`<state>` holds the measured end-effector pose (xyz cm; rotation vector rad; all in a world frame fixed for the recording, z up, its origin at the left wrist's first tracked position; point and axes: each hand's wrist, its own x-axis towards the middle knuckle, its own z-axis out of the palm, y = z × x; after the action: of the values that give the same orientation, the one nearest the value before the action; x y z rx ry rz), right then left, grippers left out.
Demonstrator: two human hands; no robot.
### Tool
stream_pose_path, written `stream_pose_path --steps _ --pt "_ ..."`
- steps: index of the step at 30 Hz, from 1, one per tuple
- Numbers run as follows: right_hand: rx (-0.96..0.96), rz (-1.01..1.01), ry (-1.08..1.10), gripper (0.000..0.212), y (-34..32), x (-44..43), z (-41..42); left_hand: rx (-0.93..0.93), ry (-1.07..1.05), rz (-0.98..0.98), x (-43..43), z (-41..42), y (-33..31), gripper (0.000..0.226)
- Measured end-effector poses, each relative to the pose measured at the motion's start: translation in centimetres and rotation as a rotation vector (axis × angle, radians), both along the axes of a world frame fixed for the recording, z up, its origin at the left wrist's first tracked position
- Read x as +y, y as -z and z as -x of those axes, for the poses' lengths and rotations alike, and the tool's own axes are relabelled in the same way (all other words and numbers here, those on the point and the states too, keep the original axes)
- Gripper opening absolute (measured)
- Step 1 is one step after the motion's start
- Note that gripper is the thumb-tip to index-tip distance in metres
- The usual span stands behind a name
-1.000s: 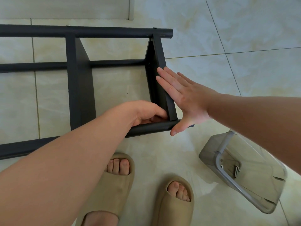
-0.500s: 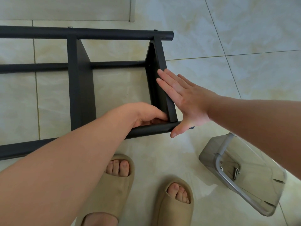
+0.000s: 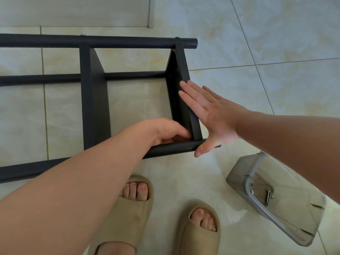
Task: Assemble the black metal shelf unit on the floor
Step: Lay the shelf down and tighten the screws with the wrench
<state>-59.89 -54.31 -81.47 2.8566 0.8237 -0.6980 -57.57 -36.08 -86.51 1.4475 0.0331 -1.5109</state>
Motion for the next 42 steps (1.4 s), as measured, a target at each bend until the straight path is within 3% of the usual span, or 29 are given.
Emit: stream_pose_path --steps 4,10,17,23,31,37,42 --pt "0.004 0.012 -0.005 0.152 -0.11 0.04 0.0 0.085 -0.052 0.053 -0.11 -0.01 -0.22 0.017" --pt "0.007 0.024 -0.008 0.152 -0.23 0.09 0.01 -0.064 -0.035 0.025 -0.17 0.13 0.02 0.007" --pt "0.005 0.03 -0.007 0.152 -0.2 0.11 0.01 0.077 -0.069 0.055 -0.13 0.02 0.07 0.02" --pt "0.008 0.028 -0.002 0.152 -0.24 0.1 0.01 -0.074 -0.024 0.002 -0.14 0.08 0.18 0.004" --pt "0.003 0.024 -0.003 0.151 -0.22 0.15 -0.03 0.068 -0.052 0.042 0.02 -0.04 -0.08 0.018" --pt "0.009 0.024 0.001 0.151 -0.25 0.1 0.05 -0.072 -0.014 0.002 -0.14 0.08 0.13 0.006" --pt "0.006 0.028 -0.001 0.151 -0.25 0.15 0.04 0.037 -0.041 0.016 0.04 0.04 0.02 0.013"
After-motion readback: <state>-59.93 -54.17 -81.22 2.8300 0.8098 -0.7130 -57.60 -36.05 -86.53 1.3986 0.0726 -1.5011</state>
